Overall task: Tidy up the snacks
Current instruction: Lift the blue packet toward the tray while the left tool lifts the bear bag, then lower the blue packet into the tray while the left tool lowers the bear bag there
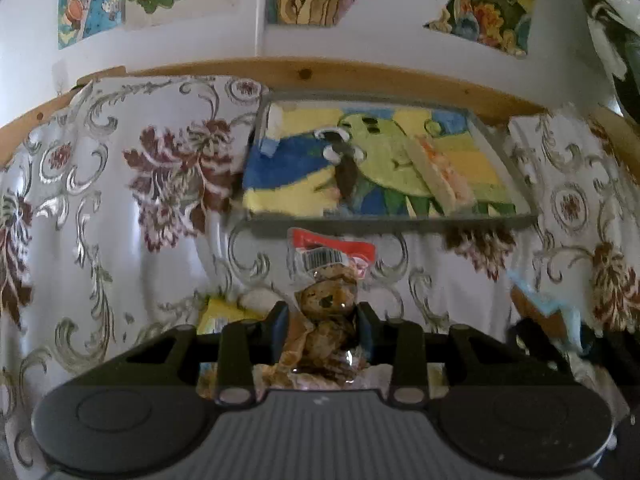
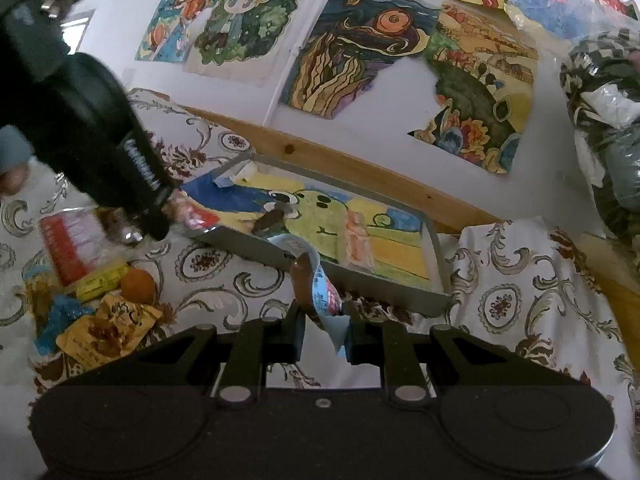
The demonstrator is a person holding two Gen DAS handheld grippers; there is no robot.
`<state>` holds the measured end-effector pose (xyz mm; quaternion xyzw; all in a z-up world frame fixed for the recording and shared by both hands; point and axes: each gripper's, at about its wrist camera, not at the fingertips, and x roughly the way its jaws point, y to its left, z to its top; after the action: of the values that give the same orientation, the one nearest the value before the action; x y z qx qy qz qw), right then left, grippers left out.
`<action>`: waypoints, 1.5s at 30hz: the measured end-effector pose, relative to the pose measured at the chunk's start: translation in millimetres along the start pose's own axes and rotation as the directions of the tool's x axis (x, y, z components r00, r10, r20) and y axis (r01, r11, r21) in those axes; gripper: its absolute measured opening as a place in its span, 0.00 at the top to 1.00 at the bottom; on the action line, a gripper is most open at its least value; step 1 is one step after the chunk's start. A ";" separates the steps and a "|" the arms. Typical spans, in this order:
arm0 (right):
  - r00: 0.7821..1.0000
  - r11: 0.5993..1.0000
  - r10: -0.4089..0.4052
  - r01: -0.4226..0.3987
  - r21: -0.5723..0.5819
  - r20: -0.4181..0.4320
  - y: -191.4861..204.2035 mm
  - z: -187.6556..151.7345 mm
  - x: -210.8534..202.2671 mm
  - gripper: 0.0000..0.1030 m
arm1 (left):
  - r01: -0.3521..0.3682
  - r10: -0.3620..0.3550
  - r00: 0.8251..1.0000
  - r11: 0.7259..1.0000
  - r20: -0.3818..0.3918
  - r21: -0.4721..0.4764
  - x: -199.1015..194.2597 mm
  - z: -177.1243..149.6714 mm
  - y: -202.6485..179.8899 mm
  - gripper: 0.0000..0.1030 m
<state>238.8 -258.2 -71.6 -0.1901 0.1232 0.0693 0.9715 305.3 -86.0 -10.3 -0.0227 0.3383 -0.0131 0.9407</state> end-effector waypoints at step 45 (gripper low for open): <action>0.928 0.885 0.321 -0.223 0.409 -0.188 -35.7 95.5 216.3 0.79 | 0.022 -0.021 1.000 0.999 -0.009 0.036 135.5 113.0 23.2 0.61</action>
<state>473.3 -235.1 -30.8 0.0140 0.2814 0.1560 0.9467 482.0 -64.4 -10.7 -0.0093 0.3419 -0.0294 0.9392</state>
